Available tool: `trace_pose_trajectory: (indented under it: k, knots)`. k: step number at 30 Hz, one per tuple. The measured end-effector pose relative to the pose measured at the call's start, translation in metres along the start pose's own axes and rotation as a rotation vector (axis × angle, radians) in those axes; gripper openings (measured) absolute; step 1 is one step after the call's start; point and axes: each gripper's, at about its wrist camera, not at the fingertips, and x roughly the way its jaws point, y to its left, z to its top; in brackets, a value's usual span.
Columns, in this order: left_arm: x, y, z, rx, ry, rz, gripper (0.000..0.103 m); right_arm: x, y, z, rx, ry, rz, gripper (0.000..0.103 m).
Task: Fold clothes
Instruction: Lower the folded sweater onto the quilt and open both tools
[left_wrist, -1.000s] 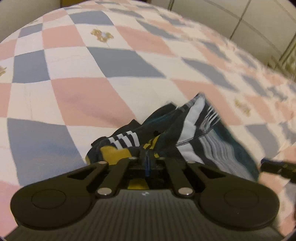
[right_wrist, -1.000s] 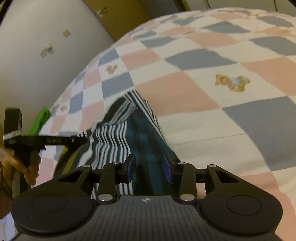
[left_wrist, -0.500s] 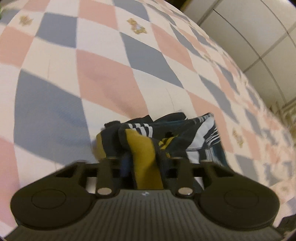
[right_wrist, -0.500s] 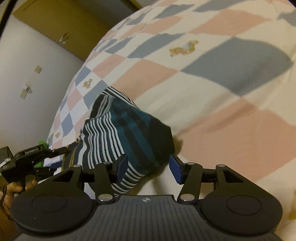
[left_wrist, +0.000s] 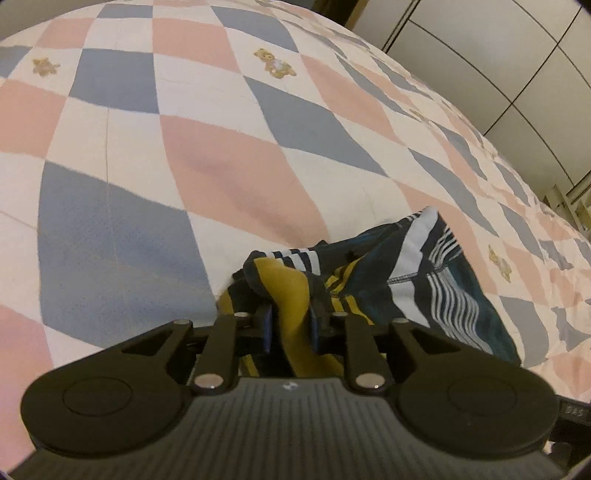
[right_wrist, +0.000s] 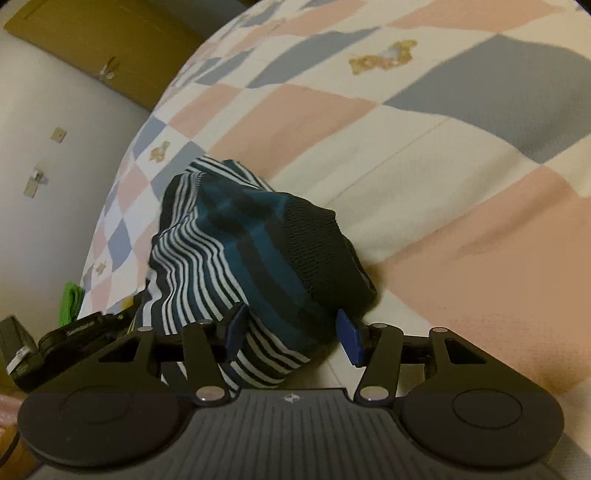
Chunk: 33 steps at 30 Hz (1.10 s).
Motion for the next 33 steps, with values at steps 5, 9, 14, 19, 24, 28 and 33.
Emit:
trace_pose_trajectory:
  k: [5, 9, 14, 19, 24, 28, 33]
  knots:
    - [-0.051, -0.035, 0.002, 0.112, -0.053, -0.042, 0.016, -0.018, 0.006, 0.002, -0.014, -0.021, -0.006, 0.055]
    - [-0.060, -0.048, -0.012, 0.156, -0.064, -0.061, 0.015, -0.044, 0.021, 0.002, -0.081, -0.101, -0.009, 0.055]
    - [-0.044, -0.031, -0.027, 0.131, -0.028, 0.079, 0.017, -0.023, 0.027, 0.001, -0.142, -0.027, -0.023, 0.049]
    - [-0.074, -0.023, -0.021, -0.020, -0.063, 0.011, 0.021, -0.011, 0.029, 0.004, -0.162, -0.004, -0.021, 0.049]
    - [-0.097, -0.018, -0.029, -0.140, -0.053, -0.043, 0.031, -0.044, 0.022, -0.006, -0.114, -0.047, 0.000, 0.049]
    - [-0.101, -0.014, -0.059, -0.244, 0.020, -0.097, 0.048, -0.061, 0.001, -0.018, -0.014, -0.024, 0.010, 0.072]
    - [-0.078, 0.004, -0.108, -0.432, 0.073, -0.127, 0.067, -0.054, -0.032, -0.014, 0.183, -0.020, 0.076, 0.092]
